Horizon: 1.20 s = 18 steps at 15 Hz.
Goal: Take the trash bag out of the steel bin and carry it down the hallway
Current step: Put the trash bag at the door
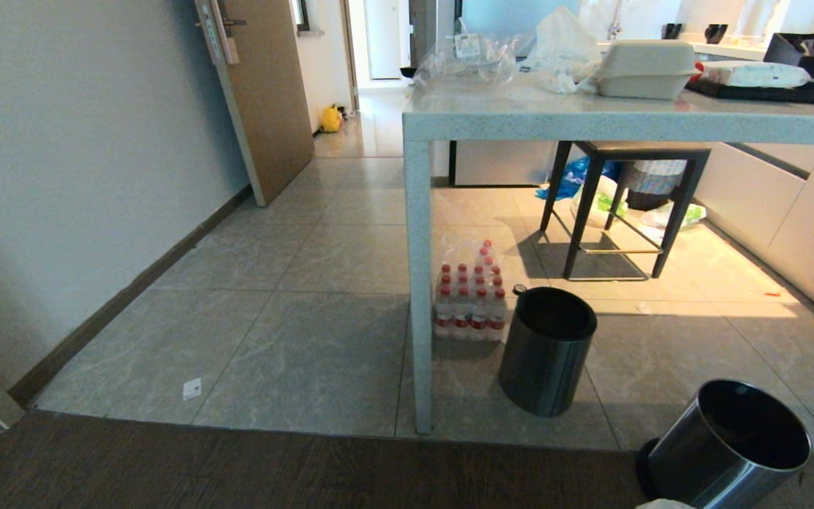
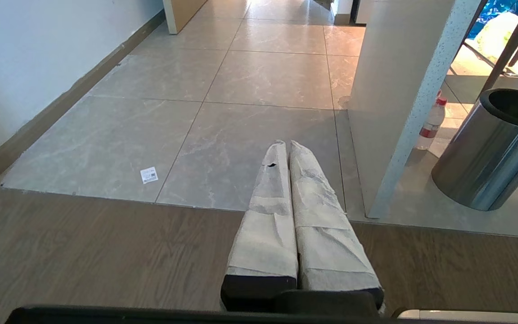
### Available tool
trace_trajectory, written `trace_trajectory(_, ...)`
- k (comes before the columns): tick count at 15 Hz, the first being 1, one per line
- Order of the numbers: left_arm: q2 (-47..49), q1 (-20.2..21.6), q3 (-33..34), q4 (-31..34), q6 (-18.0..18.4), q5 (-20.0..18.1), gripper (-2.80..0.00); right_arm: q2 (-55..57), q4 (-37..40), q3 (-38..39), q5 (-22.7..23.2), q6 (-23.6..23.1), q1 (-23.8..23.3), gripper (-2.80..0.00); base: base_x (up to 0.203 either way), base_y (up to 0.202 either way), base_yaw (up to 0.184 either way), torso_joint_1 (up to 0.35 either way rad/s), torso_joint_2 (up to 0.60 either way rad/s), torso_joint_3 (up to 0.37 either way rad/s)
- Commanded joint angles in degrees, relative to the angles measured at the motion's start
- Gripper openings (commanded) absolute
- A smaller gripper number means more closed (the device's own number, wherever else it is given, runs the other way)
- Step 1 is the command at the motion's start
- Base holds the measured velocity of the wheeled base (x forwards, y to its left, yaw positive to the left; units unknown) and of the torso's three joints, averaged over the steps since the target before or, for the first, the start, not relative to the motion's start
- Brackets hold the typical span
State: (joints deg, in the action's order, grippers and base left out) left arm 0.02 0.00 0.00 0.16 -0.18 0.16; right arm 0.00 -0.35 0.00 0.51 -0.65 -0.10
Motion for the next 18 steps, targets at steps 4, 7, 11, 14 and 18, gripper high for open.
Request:
trace_trajectory(4, -0.02, 0.0, 0.0, 0.02, -0.08, 0.02, -2.8, 0.06, 0.0, 0.0, 0.02, -0.06, 0.01, -2.8, 0.001, 0.052, 0.002, 0.002, 0.0, 0.0)
trace_trajectory(7, -0.02, 0.0, 0.0, 0.02, -0.08, 0.02, -2.8, 0.09, 0.0, 0.0, 0.02, -0.06, 0.01, -2.8, 0.0, 0.18, -0.001, 0.005, 0.0, 0.002)
trace_trajectory(11, -0.02, 0.0, 0.0, 0.02, -0.08, 0.02, -2.8, 0.09, 0.0, 0.0, 0.02, -0.06, 0.01, -2.8, 0.0, 0.193, 0.003, 0.003, 0.0, 0.003)
trace_trajectory(14, -0.02, 0.0, 0.0, 0.02, -0.08, 0.02, -2.8, 0.09, -0.01, 0.0, 0.02, 0.0, 0.01, -2.8, 0.0, 0.19, 0.003, 0.003, 0.0, 0.001)
trace_trajectory(18, -0.02, 0.0, 0.0, 0.02, -0.08, 0.02, -2.8, 0.02, -0.01, 0.0, 0.02, -0.03, 0.01, -2.8, 0.0, 0.191, 0.001, 0.005, 0.0, -0.003)
